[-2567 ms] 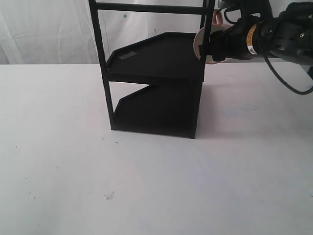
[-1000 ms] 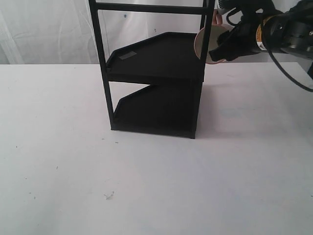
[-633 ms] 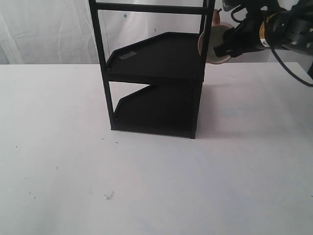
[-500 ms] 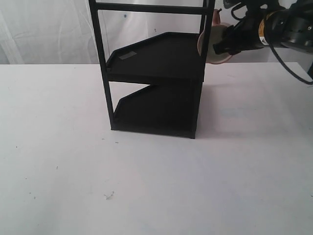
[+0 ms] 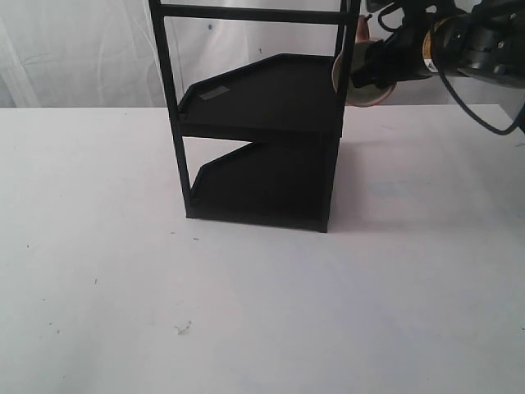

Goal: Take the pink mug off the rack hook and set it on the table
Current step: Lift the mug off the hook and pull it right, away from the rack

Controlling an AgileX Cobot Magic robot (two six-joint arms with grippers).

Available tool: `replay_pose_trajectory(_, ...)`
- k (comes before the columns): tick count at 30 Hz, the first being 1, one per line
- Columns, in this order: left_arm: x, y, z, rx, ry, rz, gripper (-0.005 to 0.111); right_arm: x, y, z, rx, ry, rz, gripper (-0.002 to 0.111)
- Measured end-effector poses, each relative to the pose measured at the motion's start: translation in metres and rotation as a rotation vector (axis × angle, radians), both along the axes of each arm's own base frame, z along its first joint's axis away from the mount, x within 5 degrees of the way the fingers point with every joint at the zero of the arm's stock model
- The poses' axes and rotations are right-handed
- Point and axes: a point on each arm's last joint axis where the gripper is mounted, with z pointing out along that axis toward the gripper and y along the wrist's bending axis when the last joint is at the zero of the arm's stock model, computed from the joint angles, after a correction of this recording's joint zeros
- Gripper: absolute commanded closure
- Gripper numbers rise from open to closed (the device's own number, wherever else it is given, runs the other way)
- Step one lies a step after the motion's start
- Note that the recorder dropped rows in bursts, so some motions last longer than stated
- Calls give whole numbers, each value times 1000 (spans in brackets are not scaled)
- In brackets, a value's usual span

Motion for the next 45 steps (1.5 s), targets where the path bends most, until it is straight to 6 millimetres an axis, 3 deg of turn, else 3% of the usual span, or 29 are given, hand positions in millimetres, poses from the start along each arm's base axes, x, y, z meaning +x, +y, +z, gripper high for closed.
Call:
replay_pose_trajectory(11, 0, 0, 0, 0, 0, 0, 107, 5, 0, -2, -35, -2, -1, 45)
replay_pose_trajectory(25, 0, 0, 0, 0, 0, 0, 107, 5, 1, -2, -36, -6, 6, 76)
replay_pose_trajectory(34, 0, 0, 0, 0, 0, 0, 107, 5, 1, -2, -40, -7, 8, 108)
replay_pose_trajectory(45, 0, 0, 0, 0, 0, 0, 107, 5, 1, -2, -52, -9, 13, 108)
